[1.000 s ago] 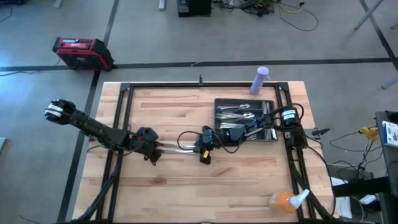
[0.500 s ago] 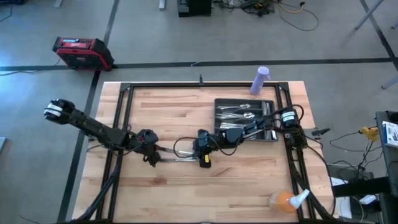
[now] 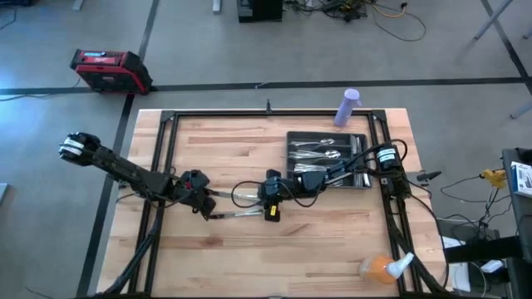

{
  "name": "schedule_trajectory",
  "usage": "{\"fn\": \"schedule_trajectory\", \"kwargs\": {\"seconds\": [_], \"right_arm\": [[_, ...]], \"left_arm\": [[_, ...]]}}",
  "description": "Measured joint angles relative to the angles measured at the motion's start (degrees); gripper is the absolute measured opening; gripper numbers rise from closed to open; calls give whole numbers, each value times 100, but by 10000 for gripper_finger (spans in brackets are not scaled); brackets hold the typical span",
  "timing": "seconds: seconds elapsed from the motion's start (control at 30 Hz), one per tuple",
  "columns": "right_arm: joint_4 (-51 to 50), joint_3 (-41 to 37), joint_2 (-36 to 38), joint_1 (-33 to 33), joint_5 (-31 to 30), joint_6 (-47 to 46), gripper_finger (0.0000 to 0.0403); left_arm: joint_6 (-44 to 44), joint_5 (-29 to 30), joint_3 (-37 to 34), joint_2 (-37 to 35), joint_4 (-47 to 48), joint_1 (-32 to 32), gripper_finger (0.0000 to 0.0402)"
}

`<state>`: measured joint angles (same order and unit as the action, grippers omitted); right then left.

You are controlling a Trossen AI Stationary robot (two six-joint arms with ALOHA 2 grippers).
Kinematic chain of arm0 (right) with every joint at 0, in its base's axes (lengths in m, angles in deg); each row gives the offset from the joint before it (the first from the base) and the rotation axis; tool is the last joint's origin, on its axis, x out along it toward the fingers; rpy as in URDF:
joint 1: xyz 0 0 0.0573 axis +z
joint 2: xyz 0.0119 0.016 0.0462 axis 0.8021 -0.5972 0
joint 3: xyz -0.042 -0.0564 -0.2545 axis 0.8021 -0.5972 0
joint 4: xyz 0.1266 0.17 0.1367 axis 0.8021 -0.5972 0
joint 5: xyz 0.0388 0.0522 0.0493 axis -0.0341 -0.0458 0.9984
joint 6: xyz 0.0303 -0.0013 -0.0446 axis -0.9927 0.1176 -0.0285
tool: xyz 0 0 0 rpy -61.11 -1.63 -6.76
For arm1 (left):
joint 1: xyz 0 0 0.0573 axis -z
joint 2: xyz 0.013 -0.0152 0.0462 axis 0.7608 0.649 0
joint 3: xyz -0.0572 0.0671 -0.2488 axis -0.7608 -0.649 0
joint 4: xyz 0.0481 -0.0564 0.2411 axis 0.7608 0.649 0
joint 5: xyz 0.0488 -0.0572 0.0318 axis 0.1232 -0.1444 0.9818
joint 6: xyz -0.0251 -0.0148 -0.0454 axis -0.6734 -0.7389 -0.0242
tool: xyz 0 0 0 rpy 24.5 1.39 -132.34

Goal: Sort silverware
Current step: Put the silver knife into the gray silverware tray

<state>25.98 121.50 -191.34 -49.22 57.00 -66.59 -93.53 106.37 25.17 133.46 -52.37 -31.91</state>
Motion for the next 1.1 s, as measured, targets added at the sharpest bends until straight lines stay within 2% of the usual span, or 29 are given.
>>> {"fn": "schedule_trajectory", "kwargs": {"seconds": [0.23,0.47,0.57,0.73,0.9,0.97,1.1], "right_arm": [[150,-10,-71,-106,-68,74,175],[498,4,-551,-152,-148,-127,176],[349,8,-616,-152,-153,-132,169],[-24,22,-609,-167,-130,-52,126],[-212,21,-597,-216,-55,184,46],[-236,11,-574,-217,-116,415,14],[-219,15,-574,-222,-166,685,1]], "left_arm": [[4,25,0,25,-9,0,0],[26,19,0,25,-10,-2,0],[167,17,0,25,-16,-2,0],[988,65,-27,31,-341,30,0],[1534,149,-42,17,-672,40,0],[2083,284,-67,14,-1202,127,0],[3704,481,-35,7,-3299,295,0]]}}
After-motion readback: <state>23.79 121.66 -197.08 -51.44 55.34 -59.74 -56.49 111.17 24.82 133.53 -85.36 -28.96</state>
